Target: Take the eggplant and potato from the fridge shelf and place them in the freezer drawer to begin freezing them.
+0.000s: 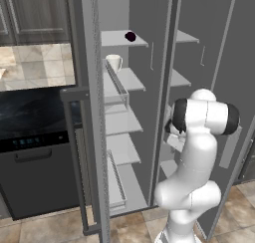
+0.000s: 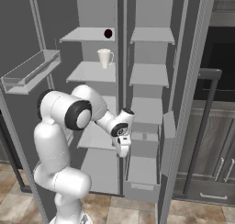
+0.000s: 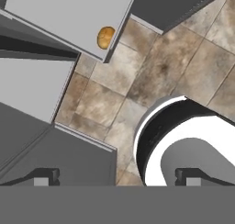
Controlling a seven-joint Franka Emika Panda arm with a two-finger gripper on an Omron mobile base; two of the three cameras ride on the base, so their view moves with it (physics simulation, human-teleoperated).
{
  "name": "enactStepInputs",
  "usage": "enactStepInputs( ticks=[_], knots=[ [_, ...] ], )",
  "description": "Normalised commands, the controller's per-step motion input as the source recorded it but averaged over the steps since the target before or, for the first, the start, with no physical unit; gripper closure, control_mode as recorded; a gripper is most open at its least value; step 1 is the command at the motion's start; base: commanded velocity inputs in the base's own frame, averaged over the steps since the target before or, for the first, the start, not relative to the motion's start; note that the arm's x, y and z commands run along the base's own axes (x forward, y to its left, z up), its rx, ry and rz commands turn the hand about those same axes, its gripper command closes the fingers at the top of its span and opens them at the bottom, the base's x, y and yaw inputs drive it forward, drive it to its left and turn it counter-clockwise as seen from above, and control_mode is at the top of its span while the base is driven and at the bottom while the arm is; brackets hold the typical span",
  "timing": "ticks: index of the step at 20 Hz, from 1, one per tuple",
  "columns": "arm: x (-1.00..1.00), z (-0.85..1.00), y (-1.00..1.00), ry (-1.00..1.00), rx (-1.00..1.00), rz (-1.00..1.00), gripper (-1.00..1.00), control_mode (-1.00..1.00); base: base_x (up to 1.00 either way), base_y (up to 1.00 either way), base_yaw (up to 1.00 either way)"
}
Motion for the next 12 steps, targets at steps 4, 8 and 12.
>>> enactStepInputs(
  ticks=[4,8,12],
  knots=[
    [-0.18,0.73,0.00,-0.04,0.00,0.00,-1.00,-1.00,0.00,0.00,0.00],
    [0.00,0.79,0.00,0.00,0.01,0.00,-1.00,-1.00,0.00,0.00,0.00],
    [-0.01,0.69,0.00,0.00,0.01,0.01,-1.00,-1.00,0.00,0.00,0.00]
  ],
)
